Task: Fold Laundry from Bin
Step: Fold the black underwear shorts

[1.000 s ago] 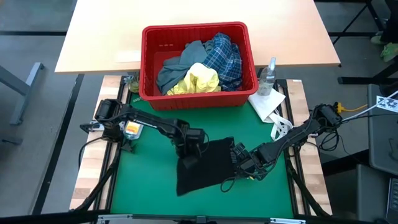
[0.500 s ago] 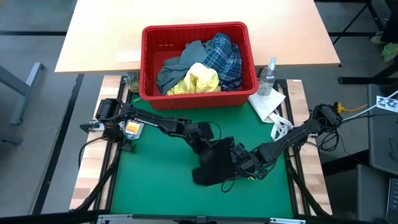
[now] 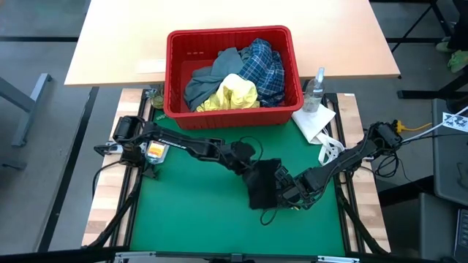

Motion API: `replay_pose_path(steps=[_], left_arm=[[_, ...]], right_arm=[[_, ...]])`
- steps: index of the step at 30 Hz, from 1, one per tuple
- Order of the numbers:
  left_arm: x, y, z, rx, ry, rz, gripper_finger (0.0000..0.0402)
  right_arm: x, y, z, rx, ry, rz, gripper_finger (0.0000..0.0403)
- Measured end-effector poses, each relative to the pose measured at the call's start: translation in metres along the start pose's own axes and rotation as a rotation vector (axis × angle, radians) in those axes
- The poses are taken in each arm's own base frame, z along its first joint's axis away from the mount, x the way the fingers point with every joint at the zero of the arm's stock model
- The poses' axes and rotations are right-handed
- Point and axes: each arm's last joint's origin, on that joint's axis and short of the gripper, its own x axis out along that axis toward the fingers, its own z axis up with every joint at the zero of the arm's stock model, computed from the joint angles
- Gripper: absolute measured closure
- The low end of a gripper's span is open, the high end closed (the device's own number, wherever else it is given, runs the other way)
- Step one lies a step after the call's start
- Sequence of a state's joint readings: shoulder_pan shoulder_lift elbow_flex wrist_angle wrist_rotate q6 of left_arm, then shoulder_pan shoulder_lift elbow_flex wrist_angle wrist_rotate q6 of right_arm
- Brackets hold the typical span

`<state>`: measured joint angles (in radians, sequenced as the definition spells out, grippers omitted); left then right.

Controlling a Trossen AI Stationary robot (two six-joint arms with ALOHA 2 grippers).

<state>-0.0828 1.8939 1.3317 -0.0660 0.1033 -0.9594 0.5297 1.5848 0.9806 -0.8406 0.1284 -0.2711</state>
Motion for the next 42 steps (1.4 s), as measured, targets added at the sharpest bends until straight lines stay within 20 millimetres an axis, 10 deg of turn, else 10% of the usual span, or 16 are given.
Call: replay_pose_path(steps=[20, 42], left_arm=[[0.056, 0.048, 0.015, -0.014, -0.132, -0.004, 0.0387], [0.055, 0.041, 0.023, 0.359, -0.226, -0.051, 0.0238]], right_arm=[[0.0, 0.0, 0.0, -0.022, -0.002, 0.0, 0.0247], [-0.029, -0.007, 0.01, -0.053, 0.026, -0.021, 0.0247]])
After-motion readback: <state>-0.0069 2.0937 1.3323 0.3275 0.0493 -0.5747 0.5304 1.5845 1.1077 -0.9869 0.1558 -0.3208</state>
